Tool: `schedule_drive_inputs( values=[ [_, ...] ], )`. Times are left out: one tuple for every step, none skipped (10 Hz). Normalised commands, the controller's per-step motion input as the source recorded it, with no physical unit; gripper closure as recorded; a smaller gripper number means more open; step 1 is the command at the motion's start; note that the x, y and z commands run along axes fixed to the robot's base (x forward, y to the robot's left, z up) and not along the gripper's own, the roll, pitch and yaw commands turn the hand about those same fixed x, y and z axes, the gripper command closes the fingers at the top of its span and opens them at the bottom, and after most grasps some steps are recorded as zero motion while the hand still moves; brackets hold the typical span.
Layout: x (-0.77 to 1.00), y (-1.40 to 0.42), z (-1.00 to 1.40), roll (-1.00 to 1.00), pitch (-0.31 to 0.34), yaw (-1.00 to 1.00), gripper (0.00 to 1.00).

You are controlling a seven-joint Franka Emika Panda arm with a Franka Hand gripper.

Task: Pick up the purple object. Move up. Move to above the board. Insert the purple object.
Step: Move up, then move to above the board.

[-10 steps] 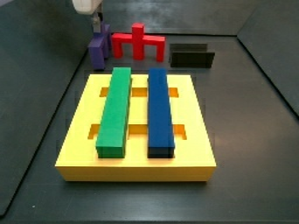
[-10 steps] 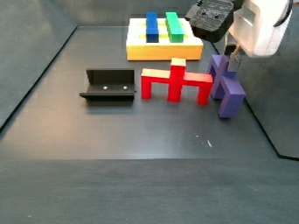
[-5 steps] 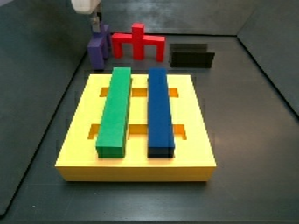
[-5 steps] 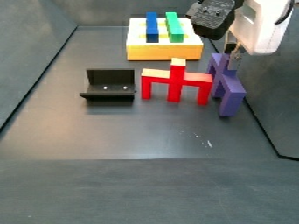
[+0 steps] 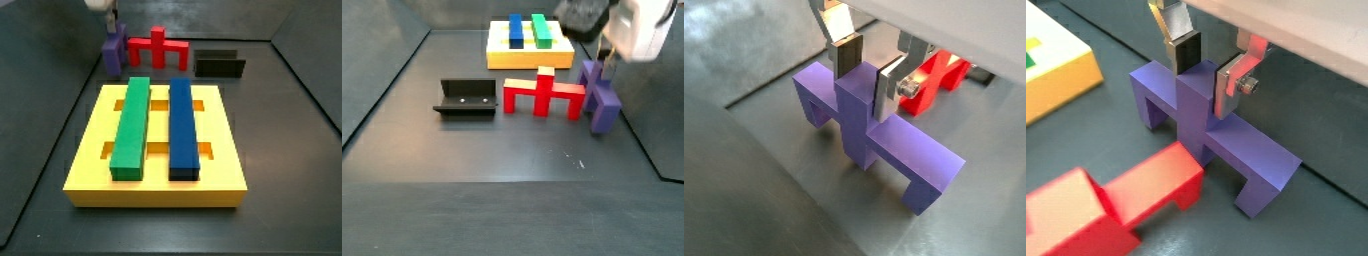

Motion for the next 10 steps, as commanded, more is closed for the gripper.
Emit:
schedule_drive_inputs(
  values=[
    [-0.07,-0.04,0.58,0.03,0.038,-0.05,1.0],
    [-0.04,-0.01,0.3,0.06,0.025,-0.02,1.0],
    [0.0,0.0,1.4,0.0,0.0,0.0,1.0],
    [-0.01,0.0,1.4,-0.03,0.021,0.0,1.0],
    [-0.09,0.0,1.4,0.0,0.013,0.0,1.0],
    [-0.06,0.0,1.4,0.02,0.011,0.0,1.0],
    [0.01,0.0,0.93,0.01,0.039,0.0,1.0],
    [0.06,0.01,0.35,-0.01,0.118,0.0,1.0],
    [0.76,-1.4,0.2,0.02,0.039,1.0,1.0],
    [0.76,-1.4,0.18,0.03,0.039,1.0,1.0]
  ],
)
